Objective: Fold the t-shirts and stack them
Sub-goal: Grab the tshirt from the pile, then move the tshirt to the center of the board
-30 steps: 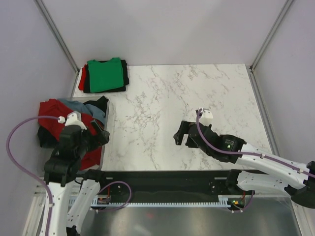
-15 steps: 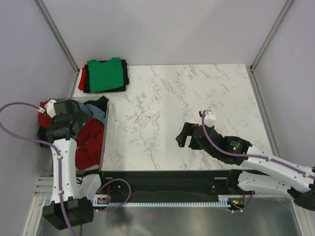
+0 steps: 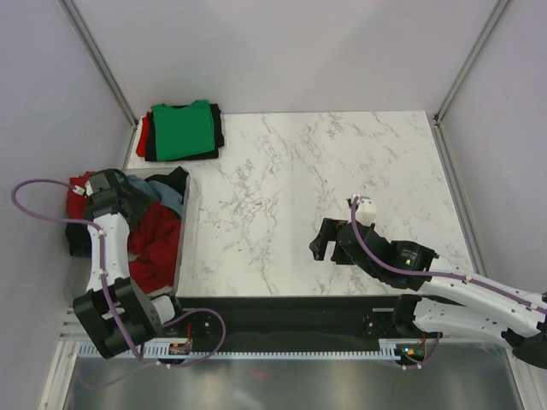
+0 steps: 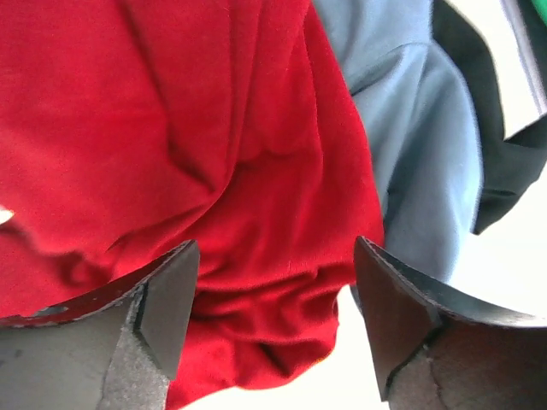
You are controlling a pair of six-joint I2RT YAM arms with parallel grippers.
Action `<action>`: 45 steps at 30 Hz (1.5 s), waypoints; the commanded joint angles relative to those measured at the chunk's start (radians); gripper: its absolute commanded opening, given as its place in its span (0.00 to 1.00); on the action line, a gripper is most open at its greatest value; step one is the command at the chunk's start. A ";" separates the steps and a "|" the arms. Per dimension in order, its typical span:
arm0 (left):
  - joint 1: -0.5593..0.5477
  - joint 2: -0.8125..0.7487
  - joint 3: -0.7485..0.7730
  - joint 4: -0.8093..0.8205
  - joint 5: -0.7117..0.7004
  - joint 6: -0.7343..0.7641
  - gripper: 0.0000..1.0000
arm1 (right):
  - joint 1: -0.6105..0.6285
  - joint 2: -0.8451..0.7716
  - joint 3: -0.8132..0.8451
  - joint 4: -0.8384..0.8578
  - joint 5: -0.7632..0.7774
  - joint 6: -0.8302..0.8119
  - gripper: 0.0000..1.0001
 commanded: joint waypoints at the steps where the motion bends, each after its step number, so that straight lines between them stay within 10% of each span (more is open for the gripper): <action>1: 0.006 0.073 -0.010 0.079 0.051 0.041 0.79 | -0.002 -0.004 -0.008 0.005 0.003 0.005 0.98; 10: 0.006 0.060 0.039 0.083 0.136 0.059 0.02 | 0.000 -0.033 -0.028 -0.019 0.014 0.024 0.98; 23: -0.034 -0.089 0.474 -0.035 0.283 -0.138 0.02 | -0.002 -0.040 -0.005 -0.035 0.026 0.033 0.98; 37: -0.609 0.053 1.002 0.085 0.315 -0.289 0.02 | 0.000 -0.142 0.208 -0.245 0.256 0.039 0.98; 45: -0.889 0.165 1.042 0.008 0.262 -0.246 0.02 | 0.000 -0.215 0.369 -0.433 0.420 0.047 0.98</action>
